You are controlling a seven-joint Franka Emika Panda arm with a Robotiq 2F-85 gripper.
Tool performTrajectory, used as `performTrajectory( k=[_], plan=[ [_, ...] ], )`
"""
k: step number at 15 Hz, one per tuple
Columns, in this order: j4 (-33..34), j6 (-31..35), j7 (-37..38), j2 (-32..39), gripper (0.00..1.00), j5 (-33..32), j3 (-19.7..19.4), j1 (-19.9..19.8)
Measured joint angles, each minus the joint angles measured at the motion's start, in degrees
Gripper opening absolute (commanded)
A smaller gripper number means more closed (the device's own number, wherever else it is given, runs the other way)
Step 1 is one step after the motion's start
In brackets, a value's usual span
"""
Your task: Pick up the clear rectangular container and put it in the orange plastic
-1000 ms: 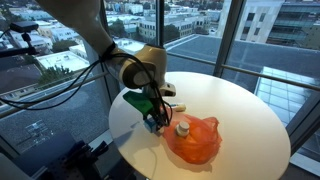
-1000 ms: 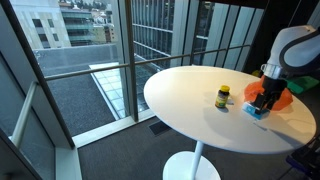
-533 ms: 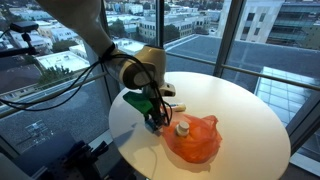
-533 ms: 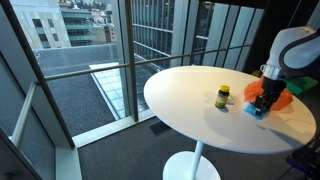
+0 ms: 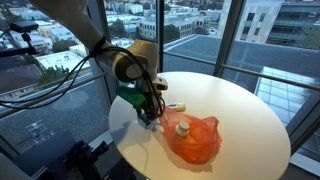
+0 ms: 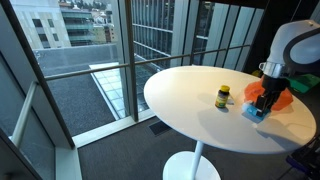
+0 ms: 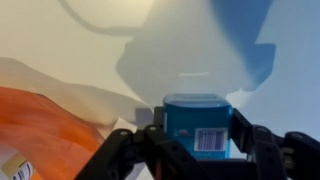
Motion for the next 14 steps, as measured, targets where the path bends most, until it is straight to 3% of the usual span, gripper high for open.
performTrajectory(
  k=[14],
  plan=[
    [-0.6, -4.6, -1.3, -15.7, 0.39, 3.2, 0.5, 0.0]
  ],
)
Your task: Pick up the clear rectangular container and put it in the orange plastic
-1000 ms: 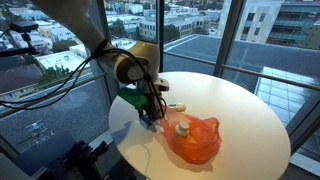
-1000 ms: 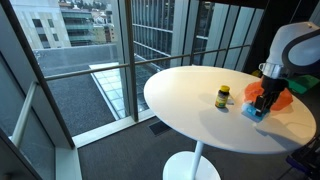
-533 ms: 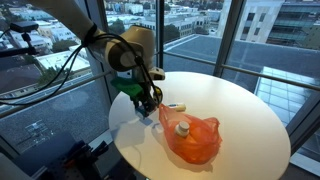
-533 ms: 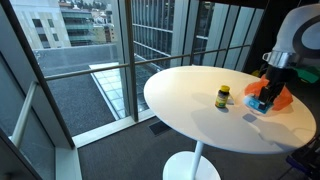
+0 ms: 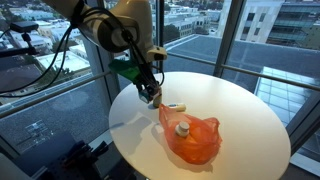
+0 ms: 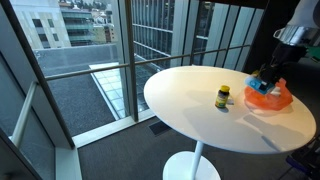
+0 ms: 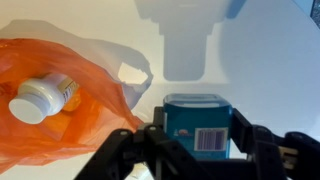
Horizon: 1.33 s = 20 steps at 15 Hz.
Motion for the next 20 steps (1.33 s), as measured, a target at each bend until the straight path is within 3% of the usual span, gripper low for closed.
performTrajectory(
  k=[8, 20],
  plan=[
    [2.0, 0.1, 0.2, -0.8, 0.39, 0.0, -3.5, -2.4],
    [5.1, 0.2, 0.7, 3.7, 0.39, 0.0, -7.2, -5.7]
  ],
)
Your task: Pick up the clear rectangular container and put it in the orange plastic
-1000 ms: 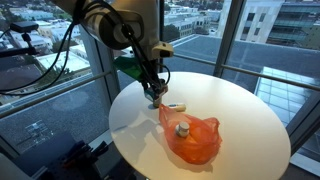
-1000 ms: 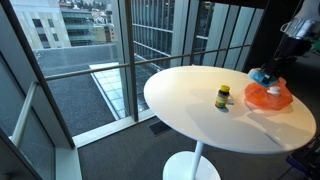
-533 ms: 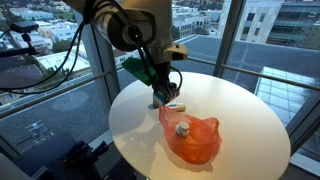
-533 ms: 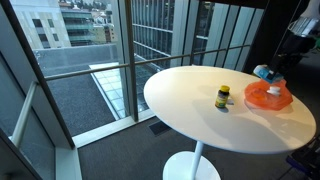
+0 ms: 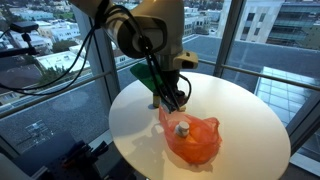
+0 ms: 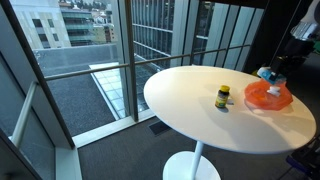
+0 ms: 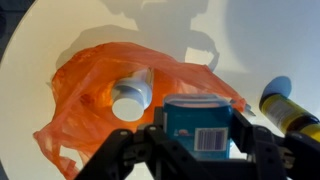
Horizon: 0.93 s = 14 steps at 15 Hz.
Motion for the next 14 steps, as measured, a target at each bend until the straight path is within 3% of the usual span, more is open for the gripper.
performTrajectory(
  k=[14],
  plan=[
    [2.7, 1.5, 0.8, 7.1, 0.39, 0.0, 0.0, -0.5]
  ],
)
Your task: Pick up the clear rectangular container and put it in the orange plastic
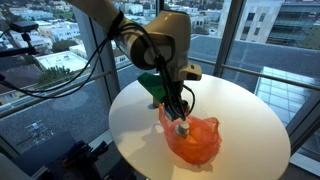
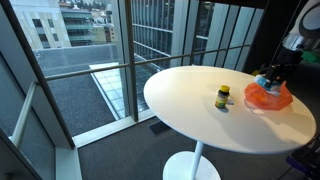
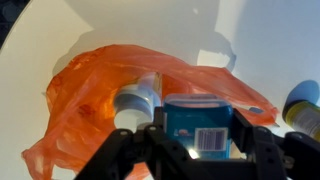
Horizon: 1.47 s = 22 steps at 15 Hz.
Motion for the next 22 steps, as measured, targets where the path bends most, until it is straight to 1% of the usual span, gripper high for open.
performTrajectory(
  k=[7, 22],
  plan=[
    [1.2, 0.0, 0.3, 3.0, 0.39, 0.0, 1.0, 0.2],
    [1.8, 0.0, 0.3, 6.1, 0.39, 0.0, 0.7, 0.1]
  ],
)
